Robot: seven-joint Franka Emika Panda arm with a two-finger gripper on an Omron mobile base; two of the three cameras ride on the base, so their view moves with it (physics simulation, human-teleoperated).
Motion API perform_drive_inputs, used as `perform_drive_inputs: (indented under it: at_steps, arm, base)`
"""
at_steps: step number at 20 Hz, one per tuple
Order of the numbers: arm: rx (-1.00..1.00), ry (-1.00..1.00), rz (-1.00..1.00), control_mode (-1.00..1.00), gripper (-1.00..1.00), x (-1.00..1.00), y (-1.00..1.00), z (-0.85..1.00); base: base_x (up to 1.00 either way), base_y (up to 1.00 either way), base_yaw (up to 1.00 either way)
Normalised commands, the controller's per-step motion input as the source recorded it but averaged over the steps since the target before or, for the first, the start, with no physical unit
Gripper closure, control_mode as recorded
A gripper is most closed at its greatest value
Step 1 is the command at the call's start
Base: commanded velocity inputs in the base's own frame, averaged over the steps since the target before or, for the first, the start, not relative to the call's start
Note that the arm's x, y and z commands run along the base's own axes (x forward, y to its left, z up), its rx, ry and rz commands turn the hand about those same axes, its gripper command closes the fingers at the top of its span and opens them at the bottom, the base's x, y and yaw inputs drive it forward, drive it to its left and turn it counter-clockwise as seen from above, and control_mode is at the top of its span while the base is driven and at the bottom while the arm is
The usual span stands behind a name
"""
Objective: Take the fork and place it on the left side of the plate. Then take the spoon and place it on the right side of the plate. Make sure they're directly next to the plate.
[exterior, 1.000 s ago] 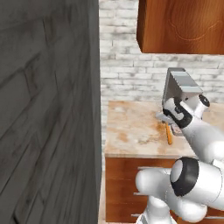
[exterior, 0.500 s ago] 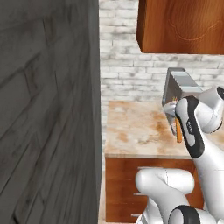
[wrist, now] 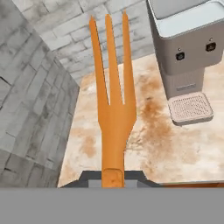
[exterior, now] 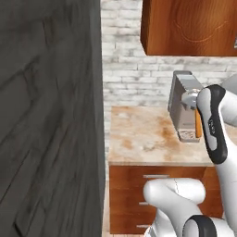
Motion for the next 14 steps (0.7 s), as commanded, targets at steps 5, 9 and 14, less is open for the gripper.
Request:
perform_drive_inputs:
  at_steps: [5, 9, 14]
  arm:
    - [0.0, 0.0, 0.0, 1.0, 1.0, 0.0, 0.0, 0.0]
    - [0.0, 0.0, 0.0, 1.0, 1.0, 0.0, 0.0, 0.0]
    - [0.0, 0.0, 0.0, 1.0, 1.0, 0.0, 0.0, 0.0]
  base:
    - [-0.61, -0.66, -0.19]
    - [-0.84, -0.93, -0.2]
    - [-0.67, -1.0, -0.16]
